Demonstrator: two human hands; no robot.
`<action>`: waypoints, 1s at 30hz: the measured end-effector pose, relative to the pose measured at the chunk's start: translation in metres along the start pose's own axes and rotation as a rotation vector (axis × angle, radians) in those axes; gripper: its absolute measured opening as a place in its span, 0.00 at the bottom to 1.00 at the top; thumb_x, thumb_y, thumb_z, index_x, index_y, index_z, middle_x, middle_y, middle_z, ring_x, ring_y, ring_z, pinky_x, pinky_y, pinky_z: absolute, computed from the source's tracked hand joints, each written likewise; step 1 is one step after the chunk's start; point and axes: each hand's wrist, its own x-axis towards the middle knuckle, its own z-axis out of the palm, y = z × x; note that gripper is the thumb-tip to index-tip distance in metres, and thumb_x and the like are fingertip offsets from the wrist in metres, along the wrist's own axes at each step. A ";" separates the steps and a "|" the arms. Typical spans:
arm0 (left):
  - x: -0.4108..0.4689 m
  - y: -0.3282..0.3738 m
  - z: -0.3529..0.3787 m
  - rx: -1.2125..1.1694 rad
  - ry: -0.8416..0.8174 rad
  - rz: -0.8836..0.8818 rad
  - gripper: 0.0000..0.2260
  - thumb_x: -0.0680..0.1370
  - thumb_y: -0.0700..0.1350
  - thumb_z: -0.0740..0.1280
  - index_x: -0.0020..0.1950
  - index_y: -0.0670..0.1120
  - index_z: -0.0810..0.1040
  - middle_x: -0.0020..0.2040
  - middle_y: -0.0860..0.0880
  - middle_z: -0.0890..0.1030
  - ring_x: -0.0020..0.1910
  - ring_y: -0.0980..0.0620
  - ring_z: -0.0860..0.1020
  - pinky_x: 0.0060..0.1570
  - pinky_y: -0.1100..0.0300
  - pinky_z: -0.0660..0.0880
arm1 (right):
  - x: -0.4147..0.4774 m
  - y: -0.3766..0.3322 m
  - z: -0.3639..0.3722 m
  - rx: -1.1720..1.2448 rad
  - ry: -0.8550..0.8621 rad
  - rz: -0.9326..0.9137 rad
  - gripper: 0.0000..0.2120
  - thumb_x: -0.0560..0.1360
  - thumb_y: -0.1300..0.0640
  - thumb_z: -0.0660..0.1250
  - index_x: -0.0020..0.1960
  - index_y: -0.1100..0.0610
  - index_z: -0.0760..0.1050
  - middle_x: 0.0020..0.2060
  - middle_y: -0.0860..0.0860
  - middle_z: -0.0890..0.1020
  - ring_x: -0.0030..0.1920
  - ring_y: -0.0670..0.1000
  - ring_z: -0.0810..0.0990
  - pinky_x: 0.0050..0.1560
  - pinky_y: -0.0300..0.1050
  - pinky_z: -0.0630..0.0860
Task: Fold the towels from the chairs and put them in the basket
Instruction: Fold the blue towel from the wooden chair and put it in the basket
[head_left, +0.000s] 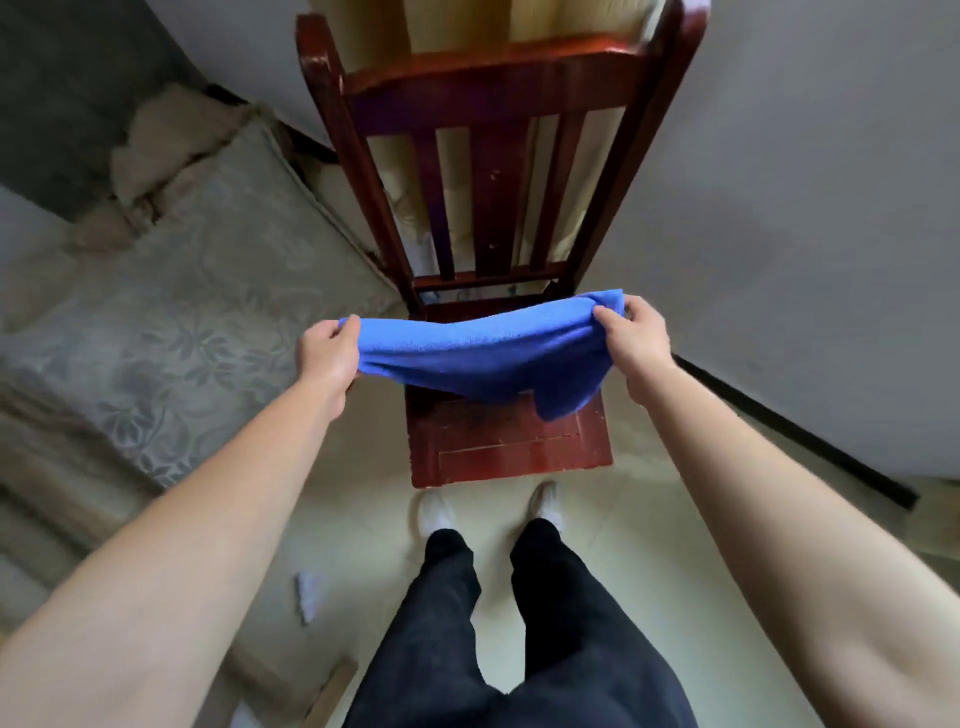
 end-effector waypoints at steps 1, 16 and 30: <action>-0.008 0.014 -0.009 -0.004 0.009 0.034 0.10 0.78 0.51 0.65 0.40 0.48 0.74 0.41 0.46 0.73 0.39 0.48 0.71 0.39 0.55 0.72 | -0.008 -0.015 -0.009 0.040 0.000 0.012 0.07 0.75 0.54 0.68 0.52 0.53 0.79 0.44 0.48 0.81 0.47 0.49 0.78 0.49 0.45 0.75; -0.069 0.162 -0.083 -0.197 -0.134 0.116 0.07 0.79 0.38 0.64 0.42 0.47 0.72 0.40 0.48 0.76 0.35 0.52 0.75 0.48 0.54 0.76 | -0.077 -0.135 -0.075 0.490 -0.084 0.002 0.08 0.76 0.59 0.68 0.54 0.56 0.79 0.46 0.54 0.80 0.43 0.54 0.81 0.44 0.46 0.78; -0.062 0.174 -0.096 0.126 -0.148 0.334 0.23 0.74 0.32 0.70 0.68 0.44 0.73 0.56 0.41 0.77 0.47 0.47 0.74 0.49 0.56 0.71 | -0.076 -0.129 -0.092 0.334 -0.018 -0.116 0.13 0.76 0.64 0.69 0.60 0.61 0.80 0.49 0.56 0.84 0.47 0.51 0.83 0.55 0.49 0.82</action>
